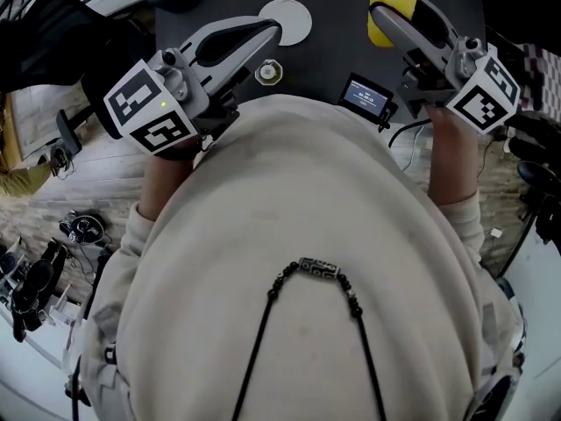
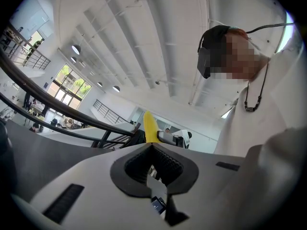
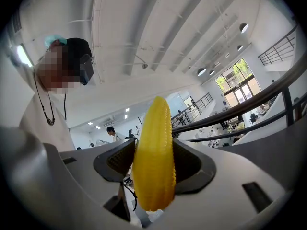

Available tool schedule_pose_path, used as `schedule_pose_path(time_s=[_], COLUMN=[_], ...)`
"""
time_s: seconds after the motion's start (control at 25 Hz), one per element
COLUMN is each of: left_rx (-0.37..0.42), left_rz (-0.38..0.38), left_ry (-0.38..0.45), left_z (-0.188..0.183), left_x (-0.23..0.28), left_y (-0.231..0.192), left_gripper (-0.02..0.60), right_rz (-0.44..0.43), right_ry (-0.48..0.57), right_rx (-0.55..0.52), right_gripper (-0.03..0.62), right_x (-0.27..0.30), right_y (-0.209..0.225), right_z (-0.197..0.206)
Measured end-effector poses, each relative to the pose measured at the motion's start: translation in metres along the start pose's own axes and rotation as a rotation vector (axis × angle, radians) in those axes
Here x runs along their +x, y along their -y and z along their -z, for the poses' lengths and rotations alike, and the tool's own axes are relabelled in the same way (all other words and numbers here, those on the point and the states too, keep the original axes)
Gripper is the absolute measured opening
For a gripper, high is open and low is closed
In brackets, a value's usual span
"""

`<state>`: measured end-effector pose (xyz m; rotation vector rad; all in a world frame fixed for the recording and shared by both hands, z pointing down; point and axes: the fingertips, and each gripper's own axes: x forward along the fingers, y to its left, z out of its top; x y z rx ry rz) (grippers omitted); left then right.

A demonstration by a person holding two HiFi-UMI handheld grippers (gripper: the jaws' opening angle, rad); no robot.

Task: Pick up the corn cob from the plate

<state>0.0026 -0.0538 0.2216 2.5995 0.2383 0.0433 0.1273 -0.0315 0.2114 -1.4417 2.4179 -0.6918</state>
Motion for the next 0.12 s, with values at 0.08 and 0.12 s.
schedule_pose_path(time_s=[0.08, 0.12], left_rx=[-0.002, -0.003], left_rz=[0.0, 0.0], left_ry=[0.002, 0.003], left_z=[0.0009, 0.0015], left_x=[-0.0043, -0.0064], left_y=[0.0015, 0.0021], left_gripper=[0.0, 0.0], right_rz=[0.001, 0.001], right_ry=[0.001, 0.001], right_rx=[0.015, 0.021], right_gripper=[0.256, 0.256], right_x=[-0.0004, -0.0004], right_y=[-0.001, -0.0017], right_z=[0.0046, 0.0066])
